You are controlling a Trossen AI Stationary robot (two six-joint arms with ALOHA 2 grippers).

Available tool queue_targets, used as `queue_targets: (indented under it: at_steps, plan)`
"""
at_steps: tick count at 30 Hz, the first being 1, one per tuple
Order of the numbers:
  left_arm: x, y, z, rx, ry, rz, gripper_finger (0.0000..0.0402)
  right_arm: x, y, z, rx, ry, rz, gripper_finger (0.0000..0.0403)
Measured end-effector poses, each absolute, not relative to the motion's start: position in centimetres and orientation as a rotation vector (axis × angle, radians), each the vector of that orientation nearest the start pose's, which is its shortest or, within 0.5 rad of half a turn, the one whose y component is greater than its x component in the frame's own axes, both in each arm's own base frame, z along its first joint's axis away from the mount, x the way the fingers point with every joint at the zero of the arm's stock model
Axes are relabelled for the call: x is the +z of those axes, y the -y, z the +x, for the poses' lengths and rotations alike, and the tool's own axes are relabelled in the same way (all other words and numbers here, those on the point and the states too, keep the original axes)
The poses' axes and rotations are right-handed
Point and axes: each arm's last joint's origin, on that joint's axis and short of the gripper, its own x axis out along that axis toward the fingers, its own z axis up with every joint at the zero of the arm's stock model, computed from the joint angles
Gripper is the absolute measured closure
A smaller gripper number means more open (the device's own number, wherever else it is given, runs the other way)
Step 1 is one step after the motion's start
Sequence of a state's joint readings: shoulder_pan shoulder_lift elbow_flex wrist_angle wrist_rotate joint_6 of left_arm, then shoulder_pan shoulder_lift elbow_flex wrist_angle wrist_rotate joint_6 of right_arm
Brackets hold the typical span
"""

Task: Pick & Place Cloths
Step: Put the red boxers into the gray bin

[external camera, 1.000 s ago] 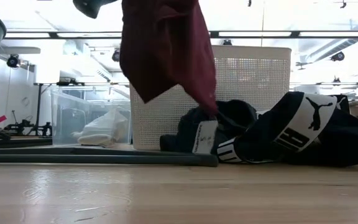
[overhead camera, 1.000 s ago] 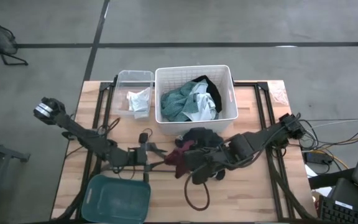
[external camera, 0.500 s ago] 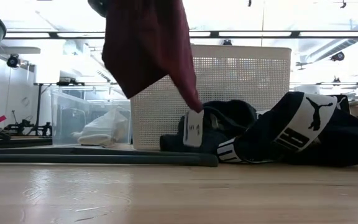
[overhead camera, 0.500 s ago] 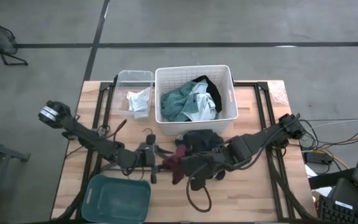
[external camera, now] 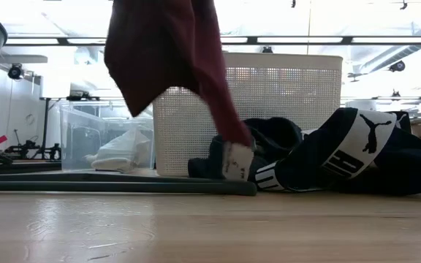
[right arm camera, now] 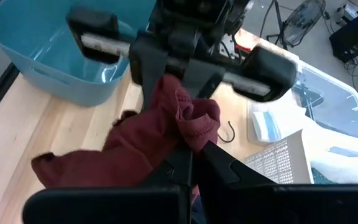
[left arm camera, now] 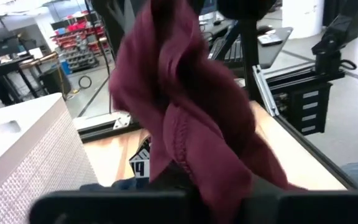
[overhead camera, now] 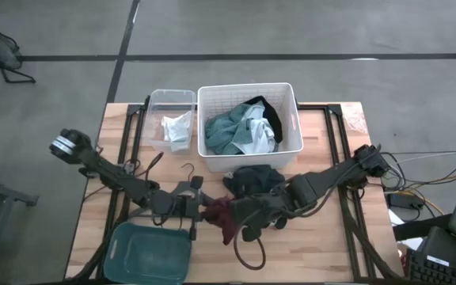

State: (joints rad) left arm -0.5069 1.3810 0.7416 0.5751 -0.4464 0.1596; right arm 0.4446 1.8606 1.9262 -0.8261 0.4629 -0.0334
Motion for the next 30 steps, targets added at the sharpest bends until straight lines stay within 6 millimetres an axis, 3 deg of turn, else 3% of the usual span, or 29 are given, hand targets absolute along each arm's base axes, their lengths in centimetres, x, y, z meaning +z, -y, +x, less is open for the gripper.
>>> queue_targets:
  at_steps: [13,21,30]
  plan:
    - [28.3,12.8,24.8,-0.091,-0.072,0.204,0.0398,36.0,-16.1,36.6,-0.015,-0.749,-0.367,0.0390]
    - [31.3,11.3,21.6,-0.099,-0.060,0.130,0.0399,35.4,-15.6,35.7,-0.091,-0.844,-0.287,0.0326]
    - [38.0,9.6,16.7,-0.216,-0.029,0.016,0.0399,34.6,-15.3,34.6,-0.179,-0.943,-0.279,0.0255]
